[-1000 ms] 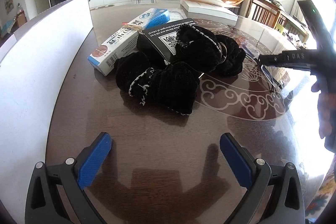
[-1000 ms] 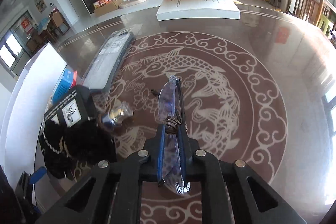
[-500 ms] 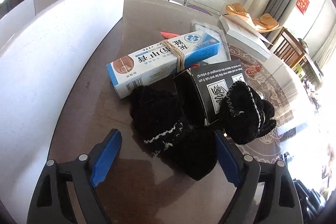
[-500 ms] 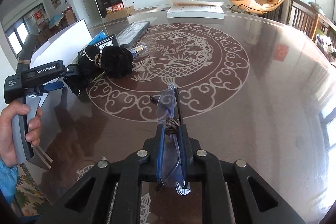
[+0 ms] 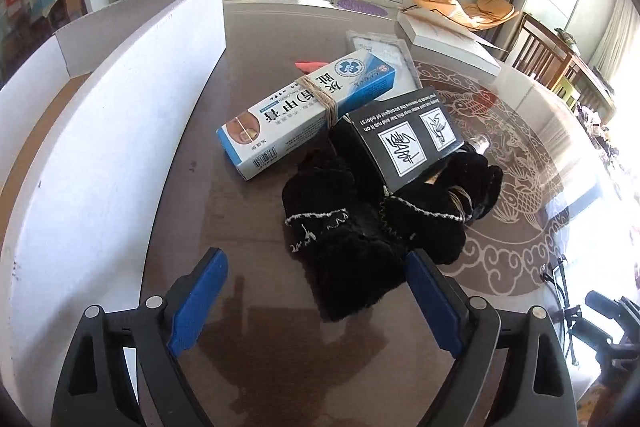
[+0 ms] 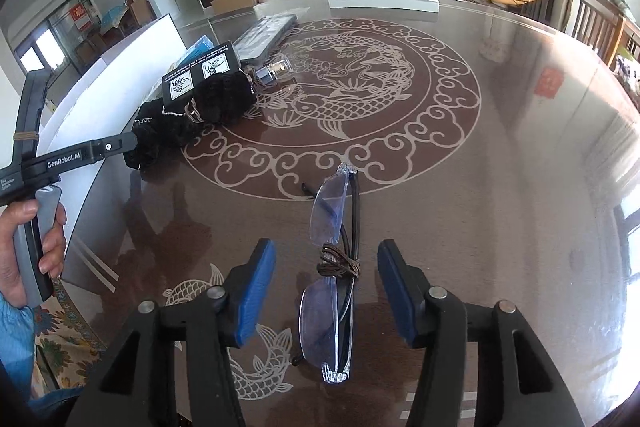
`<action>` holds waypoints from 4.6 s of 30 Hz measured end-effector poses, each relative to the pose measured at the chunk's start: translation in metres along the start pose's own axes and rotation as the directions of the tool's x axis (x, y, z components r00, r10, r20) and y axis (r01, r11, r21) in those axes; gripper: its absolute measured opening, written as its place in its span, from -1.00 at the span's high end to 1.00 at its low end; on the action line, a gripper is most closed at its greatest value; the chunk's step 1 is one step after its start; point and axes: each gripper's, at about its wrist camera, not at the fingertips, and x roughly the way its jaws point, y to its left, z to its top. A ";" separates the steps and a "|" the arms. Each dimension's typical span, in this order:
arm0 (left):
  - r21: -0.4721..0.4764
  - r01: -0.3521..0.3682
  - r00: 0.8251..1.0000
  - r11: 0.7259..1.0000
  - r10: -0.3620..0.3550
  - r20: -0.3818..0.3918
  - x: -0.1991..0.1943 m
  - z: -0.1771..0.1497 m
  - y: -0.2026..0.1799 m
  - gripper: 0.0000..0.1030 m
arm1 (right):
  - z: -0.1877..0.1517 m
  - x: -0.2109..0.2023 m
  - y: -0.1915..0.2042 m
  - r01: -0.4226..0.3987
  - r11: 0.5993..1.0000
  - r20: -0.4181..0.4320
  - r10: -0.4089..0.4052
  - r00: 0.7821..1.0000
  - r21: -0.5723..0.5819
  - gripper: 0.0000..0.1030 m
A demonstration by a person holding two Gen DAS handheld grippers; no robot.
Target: Organize objects
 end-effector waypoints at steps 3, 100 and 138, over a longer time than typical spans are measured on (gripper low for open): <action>-0.060 0.028 1.000 0.998 -0.029 -0.010 0.020 0.008 0.007 -0.28 | 0.009 0.006 0.009 -0.017 0.998 -0.041 0.015 0.999 -0.058 -0.22; 0.208 -0.003 0.998 0.978 -0.010 0.061 0.020 -0.038 -0.085 -1.00 | 0.055 0.080 0.018 0.210 0.976 0.082 -0.214 0.973 0.052 -1.00; 0.208 -0.003 0.998 0.978 -0.010 0.061 0.019 -0.038 -0.085 -1.00 | 0.056 0.080 0.018 0.210 0.976 0.082 -0.214 0.973 0.052 -1.00</action>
